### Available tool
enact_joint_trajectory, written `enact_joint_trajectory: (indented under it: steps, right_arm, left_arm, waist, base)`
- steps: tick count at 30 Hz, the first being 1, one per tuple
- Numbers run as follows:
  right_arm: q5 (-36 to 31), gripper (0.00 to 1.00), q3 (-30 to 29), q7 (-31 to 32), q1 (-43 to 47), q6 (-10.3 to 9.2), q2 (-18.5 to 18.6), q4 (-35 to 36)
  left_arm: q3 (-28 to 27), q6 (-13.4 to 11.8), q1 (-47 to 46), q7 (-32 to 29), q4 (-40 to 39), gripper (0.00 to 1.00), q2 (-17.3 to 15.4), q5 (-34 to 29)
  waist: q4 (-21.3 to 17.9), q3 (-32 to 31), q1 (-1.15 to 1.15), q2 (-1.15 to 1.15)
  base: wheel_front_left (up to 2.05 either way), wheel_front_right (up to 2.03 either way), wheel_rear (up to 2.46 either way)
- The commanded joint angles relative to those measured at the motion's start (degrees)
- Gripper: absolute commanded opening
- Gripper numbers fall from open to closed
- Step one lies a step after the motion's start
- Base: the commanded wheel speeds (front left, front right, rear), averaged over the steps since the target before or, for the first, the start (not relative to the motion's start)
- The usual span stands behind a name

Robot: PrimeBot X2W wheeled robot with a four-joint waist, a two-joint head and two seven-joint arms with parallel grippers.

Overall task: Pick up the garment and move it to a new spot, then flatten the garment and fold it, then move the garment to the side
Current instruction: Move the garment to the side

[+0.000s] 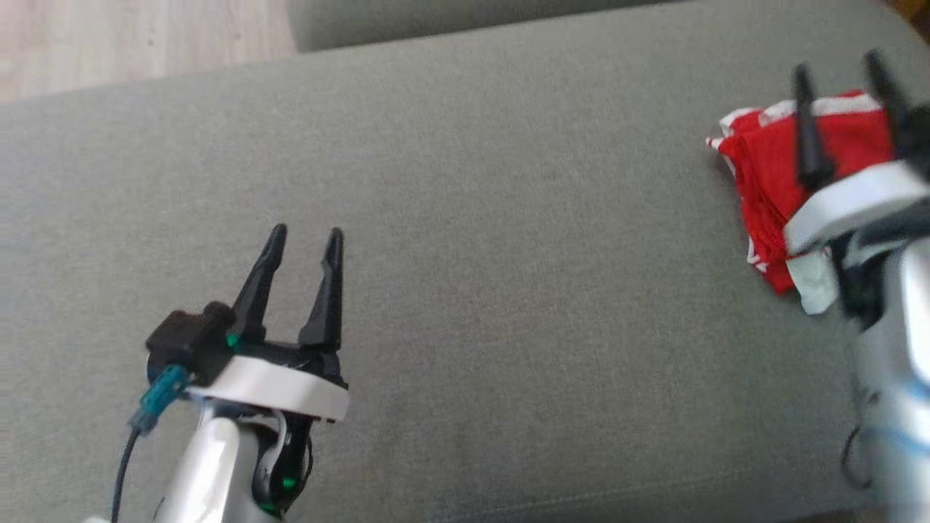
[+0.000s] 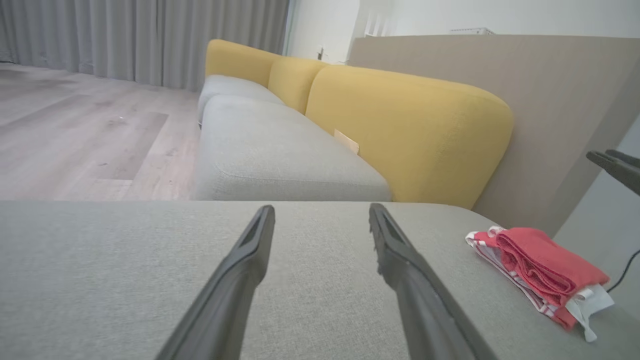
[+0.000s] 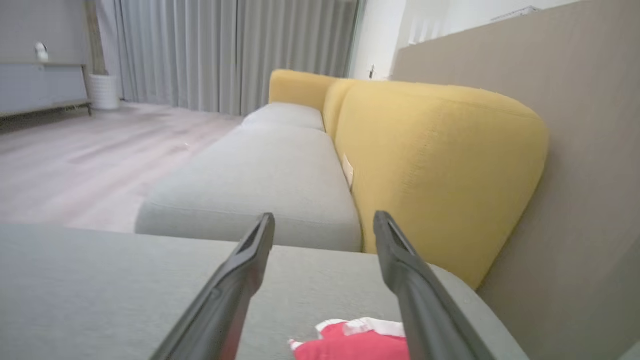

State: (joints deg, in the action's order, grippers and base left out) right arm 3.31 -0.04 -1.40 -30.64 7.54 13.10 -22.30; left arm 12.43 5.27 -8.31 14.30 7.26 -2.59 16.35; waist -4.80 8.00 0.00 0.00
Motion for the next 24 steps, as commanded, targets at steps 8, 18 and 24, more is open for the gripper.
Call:
enact_joint_trajectory:
  steps: [8, 18, 24]
  right_arm:
    - [5.7, 1.00, 0.5, -5.4, 10.9, -0.05, -8.0, 7.0]
    - [10.7, 1.00, 3.2, -10.9, 21.8, -0.05, -10.2, 7.3]
    - [13.5, 1.00, 3.2, -12.4, 24.1, -0.05, -10.2, 6.9]
  left_arm:
    - [-3.4, -1.4, 2.4, 0.7, -3.3, 1.00, -0.3, 0.8]
    - [-3.2, -2.4, 6.8, 0.7, -3.0, 1.00, -0.3, 1.2]
    - [-2.9, -3.3, 8.0, 0.7, -2.1, 1.00, -0.3, -1.2]
  waist:
    - [3.2, -6.0, 0.00, 0.00]
    - [4.2, -8.6, 0.00, 0.00]
    - [4.1, -9.2, 0.00, 0.00]
  base:
    - [0.00, 0.00, 0.00]
    - [0.00, 0.00, 0.00]
    - [0.00, 0.00, 0.00]
